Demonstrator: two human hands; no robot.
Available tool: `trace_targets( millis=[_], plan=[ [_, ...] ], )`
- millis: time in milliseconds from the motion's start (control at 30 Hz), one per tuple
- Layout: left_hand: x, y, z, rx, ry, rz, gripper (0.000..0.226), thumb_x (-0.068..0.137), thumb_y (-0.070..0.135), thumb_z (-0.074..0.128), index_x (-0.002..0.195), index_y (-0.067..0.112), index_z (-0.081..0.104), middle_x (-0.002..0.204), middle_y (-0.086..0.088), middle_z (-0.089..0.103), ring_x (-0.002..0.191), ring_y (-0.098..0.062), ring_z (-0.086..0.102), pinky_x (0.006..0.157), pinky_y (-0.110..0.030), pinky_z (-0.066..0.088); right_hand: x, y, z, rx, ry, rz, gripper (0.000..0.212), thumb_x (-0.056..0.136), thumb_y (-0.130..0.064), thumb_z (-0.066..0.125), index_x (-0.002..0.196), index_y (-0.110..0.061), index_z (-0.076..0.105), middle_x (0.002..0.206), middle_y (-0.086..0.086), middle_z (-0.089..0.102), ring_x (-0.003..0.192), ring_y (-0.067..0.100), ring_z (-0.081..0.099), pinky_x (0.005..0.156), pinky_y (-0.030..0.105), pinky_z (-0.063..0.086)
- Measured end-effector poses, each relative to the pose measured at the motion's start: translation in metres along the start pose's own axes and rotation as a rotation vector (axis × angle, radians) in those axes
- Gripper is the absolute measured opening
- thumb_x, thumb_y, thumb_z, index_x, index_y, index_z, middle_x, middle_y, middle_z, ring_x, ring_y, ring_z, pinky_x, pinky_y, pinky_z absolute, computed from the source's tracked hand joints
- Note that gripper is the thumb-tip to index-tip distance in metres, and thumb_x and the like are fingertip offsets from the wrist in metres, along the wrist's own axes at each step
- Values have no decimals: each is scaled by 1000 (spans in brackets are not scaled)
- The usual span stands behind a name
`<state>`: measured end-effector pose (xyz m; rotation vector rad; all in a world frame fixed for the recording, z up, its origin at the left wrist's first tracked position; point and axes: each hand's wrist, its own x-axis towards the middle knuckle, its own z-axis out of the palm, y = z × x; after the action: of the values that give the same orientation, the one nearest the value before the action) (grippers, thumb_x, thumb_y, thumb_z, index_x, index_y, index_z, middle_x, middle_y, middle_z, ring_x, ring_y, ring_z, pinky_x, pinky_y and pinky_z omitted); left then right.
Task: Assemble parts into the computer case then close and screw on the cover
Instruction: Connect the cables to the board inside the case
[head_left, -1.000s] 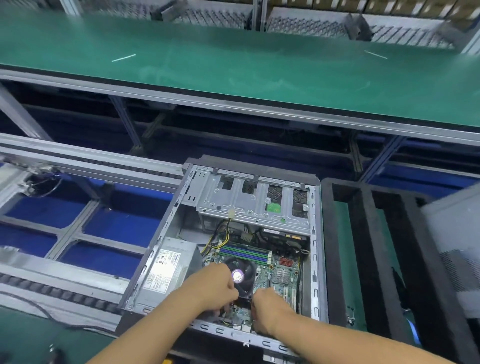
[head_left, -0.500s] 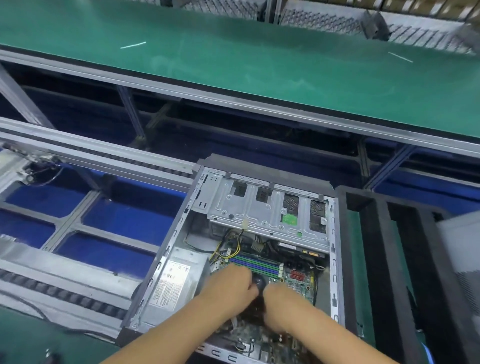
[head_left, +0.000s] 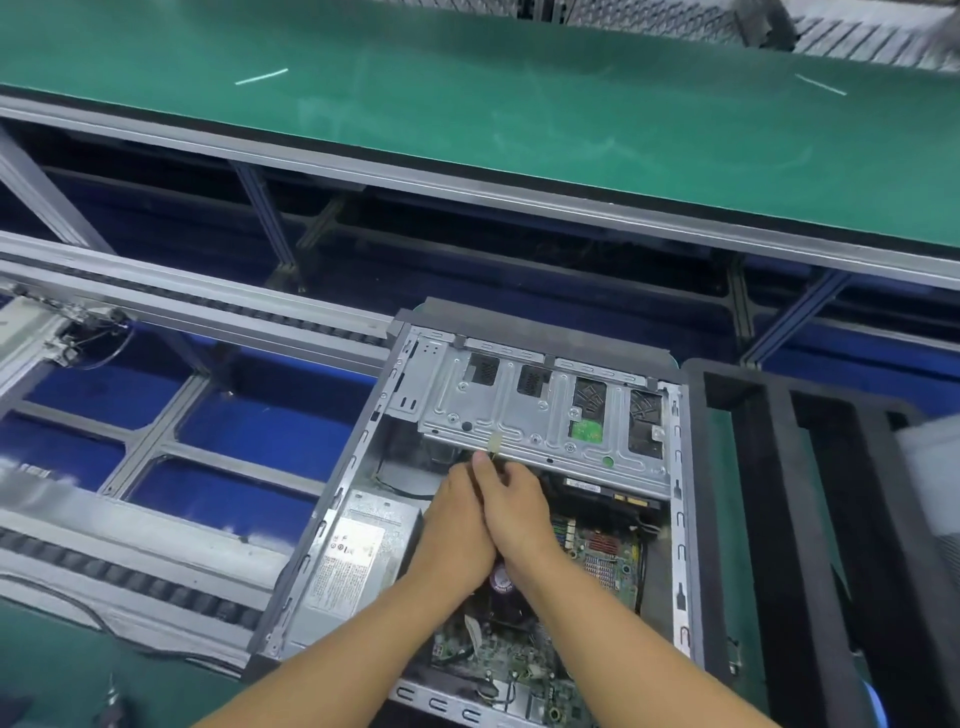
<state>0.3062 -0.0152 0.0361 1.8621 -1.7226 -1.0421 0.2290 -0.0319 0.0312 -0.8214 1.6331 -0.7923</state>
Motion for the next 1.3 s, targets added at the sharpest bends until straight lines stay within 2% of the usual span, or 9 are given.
trace_targets(
  millis=[133, 300, 433, 600, 767, 900, 1033, 1167, 1300],
  plan=[
    [-13, -3, 0, -69, -4, 6, 28, 101, 33, 47, 124, 19, 39, 122, 5, 60, 106, -12, 61, 88, -34, 53, 0, 5, -11, -226, -21, -221, 32, 107, -28, 51, 87, -13, 72, 79, -4, 70, 71, 4, 63, 61, 10, 42],
    [-20, -9, 1, 99, -45, 16, 21, 96, 11, 46, 115, 15, 39, 103, -6, 59, 89, -18, 59, 65, -27, 42, -1, 5, -18, -636, -156, -367, 41, 107, -28, 50, 73, -6, 58, 75, 9, 64, 73, 26, 58, 69, 36, 43],
    [-24, -16, -3, 75, -35, 9, 11, 100, 18, 44, 111, 19, 44, 101, 1, 61, 86, -10, 60, 70, -29, 51, -3, 5, -15, -739, -203, -286, 42, 108, -30, 45, 67, -19, 47, 85, 14, 66, 77, 25, 55, 65, 31, 32],
    [-23, -18, 2, 147, -28, 56, 21, 96, 9, 48, 115, 20, 49, 111, 2, 59, 97, -11, 56, 83, -28, 48, 17, -7, -15, -743, -229, -27, 34, 106, -27, 48, 102, 1, 66, 108, 18, 69, 100, 32, 66, 84, 33, 50],
    [-19, -19, 7, 291, -11, 110, 32, 93, 2, 50, 120, 20, 47, 119, 1, 53, 105, -15, 49, 88, -28, 44, 29, -3, -26, -574, -166, 135, 37, 103, -30, 58, 78, -5, 65, 63, 7, 58, 52, 17, 48, 53, 25, 39],
    [-17, -19, 11, 388, 19, 154, 34, 89, -2, 51, 115, 20, 46, 115, 0, 50, 101, -18, 48, 85, -28, 38, 27, 4, -27, -459, -120, 142, 51, 100, -35, 63, 56, -9, 57, 45, 2, 52, 39, 16, 41, 48, 23, 36],
    [-14, -17, 11, 481, -6, 155, 44, 79, -9, 53, 113, 16, 43, 114, -3, 48, 100, -20, 47, 80, -28, 34, 25, 5, -23, -640, -90, 32, 52, 104, -42, 50, 61, -13, 52, 62, 2, 53, 63, 21, 51, 64, 28, 36],
    [-14, -15, 10, 554, 4, 174, 45, 79, -7, 54, 114, 15, 39, 115, -5, 45, 100, -20, 46, 82, -28, 35, 18, 7, -26, -723, -66, -29, 46, 108, -42, 42, 83, -7, 60, 81, 5, 60, 75, 24, 55, 63, 30, 34],
    [-15, -14, 10, 627, 13, 191, 42, 83, -5, 55, 115, 16, 38, 116, -7, 44, 98, -21, 47, 76, -28, 31, 11, 17, -31, -850, -44, -168, 8, 103, -11, 50, 108, -8, 46, 104, 12, 59, 98, 29, 58, 75, 34, 43]
  ],
)
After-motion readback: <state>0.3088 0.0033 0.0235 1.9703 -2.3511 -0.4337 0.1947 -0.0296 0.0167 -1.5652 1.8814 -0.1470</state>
